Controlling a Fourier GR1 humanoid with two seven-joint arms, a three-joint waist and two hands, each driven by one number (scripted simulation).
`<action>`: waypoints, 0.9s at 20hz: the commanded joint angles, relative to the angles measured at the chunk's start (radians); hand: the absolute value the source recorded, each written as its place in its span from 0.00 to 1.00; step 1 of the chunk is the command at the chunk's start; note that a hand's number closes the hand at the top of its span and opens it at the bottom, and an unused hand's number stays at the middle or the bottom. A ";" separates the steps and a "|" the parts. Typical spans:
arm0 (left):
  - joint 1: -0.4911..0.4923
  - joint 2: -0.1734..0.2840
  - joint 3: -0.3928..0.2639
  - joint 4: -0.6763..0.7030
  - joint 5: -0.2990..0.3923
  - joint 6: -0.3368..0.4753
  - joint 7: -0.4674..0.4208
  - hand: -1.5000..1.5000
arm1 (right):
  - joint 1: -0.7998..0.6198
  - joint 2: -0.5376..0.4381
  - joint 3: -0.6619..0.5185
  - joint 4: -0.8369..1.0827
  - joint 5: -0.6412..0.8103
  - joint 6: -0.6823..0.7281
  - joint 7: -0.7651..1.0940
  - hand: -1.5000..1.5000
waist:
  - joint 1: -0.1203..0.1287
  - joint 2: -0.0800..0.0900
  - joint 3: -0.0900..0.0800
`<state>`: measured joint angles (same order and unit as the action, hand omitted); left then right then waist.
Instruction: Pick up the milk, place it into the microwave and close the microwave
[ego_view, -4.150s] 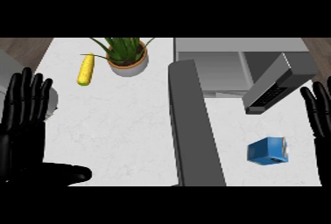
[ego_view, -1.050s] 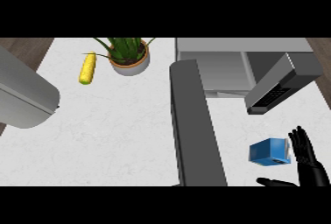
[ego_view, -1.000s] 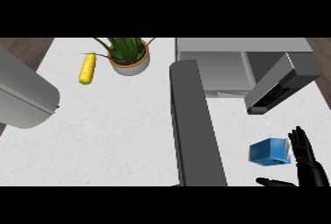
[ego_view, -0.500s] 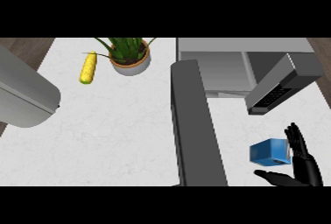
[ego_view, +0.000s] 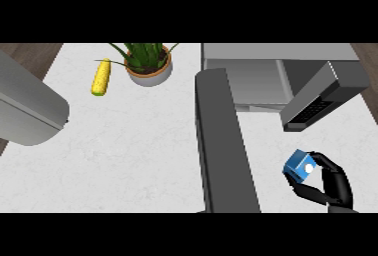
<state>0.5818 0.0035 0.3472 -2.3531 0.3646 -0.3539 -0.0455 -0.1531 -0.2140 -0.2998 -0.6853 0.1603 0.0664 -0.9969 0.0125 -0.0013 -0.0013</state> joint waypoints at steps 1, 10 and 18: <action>-0.083 -0.003 -0.014 -0.033 -0.019 0.064 0.078 0.00 | -0.012 0.051 0.017 0.019 0.011 -0.053 -0.108 1.00 | -0.009 0.002 0.002; -0.048 0.041 0.061 0.010 0.075 -0.014 0.028 0.00 | -0.302 0.026 0.017 0.243 0.026 -0.014 -0.061 1.00 | 0.015 0.006 0.003; -0.030 0.009 0.069 0.047 0.044 -0.035 -0.017 0.00 | -0.236 0.068 0.085 0.151 -0.001 0.167 -0.101 1.00 | -0.007 -0.001 0.001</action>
<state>0.5618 0.0178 0.3944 -2.3299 0.4152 -0.3786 -0.0415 -0.4079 -0.1810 -0.2474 -0.4956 0.1676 0.1257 -1.0255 0.0152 0.0002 0.0005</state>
